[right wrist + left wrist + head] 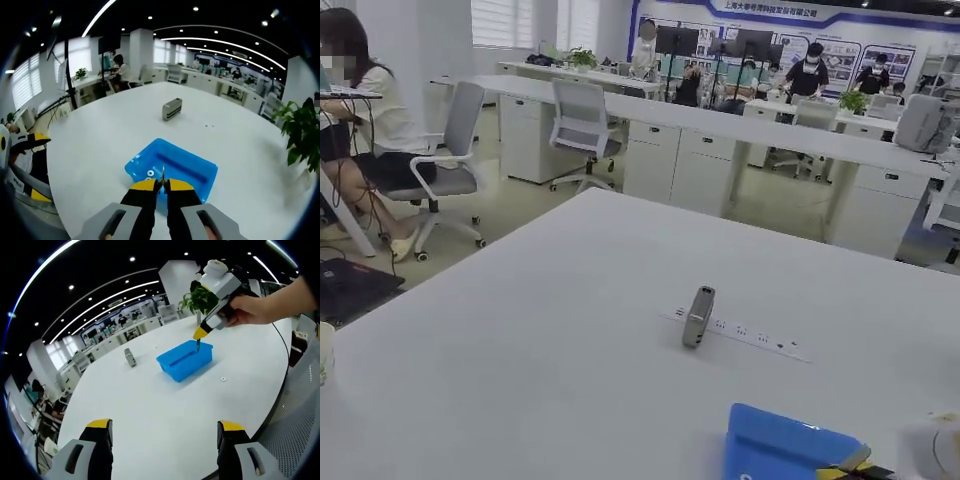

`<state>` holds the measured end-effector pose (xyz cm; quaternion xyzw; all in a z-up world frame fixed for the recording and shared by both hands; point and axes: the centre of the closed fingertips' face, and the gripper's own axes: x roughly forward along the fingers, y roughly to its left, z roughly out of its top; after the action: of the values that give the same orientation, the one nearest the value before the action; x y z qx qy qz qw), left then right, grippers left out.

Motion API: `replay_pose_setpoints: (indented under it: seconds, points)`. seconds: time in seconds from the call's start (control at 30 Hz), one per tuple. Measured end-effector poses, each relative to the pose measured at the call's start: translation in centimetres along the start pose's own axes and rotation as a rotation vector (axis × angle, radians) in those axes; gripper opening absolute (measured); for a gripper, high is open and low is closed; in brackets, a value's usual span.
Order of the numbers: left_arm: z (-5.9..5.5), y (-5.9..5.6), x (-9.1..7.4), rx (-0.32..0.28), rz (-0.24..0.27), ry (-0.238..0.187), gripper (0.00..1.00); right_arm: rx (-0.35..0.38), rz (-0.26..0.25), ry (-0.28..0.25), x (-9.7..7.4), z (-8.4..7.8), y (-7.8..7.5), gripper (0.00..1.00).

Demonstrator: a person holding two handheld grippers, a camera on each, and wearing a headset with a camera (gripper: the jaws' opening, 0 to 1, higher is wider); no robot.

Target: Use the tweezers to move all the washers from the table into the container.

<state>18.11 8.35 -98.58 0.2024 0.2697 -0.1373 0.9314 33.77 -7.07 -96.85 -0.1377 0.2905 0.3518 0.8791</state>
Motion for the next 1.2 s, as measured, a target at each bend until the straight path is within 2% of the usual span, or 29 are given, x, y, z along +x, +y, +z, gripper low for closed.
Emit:
replay_pose_setpoints:
  seconds: [0.13, 0.27, 0.47, 0.57, 0.77, 1.2]
  points:
    - [0.1, 0.0, -0.1, 0.001, 0.0, -0.003, 0.88, 0.008, 0.004, 0.002, -1.0, -0.8, 0.1, 0.03]
    - [0.1, 0.0, -0.1, 0.001, 0.002, -0.005, 0.88, 0.015, 0.026, 0.018, -1.6, -1.8, 1.0, 0.03]
    - [0.1, 0.2, -0.2, -0.005, 0.012, -0.009, 0.88, -0.008, 0.05, 0.055, -1.8, -3.7, 2.4, 0.03]
    - [-0.1, 0.5, -0.1, -0.011, 0.022, 0.001, 0.88, -0.003, 0.068, 0.078, -1.9, -4.9, 3.3, 0.03]
    - [0.0, 0.6, -0.2, -0.02, 0.026, -0.004, 0.88, 0.014, 0.083, 0.121, -2.0, -7.1, 4.4, 0.03]
    - [-0.1, 0.5, -0.2, -0.014, 0.023, -0.002, 0.87, 0.015, 0.075, 0.152, -1.2, -8.5, 4.5, 0.04]
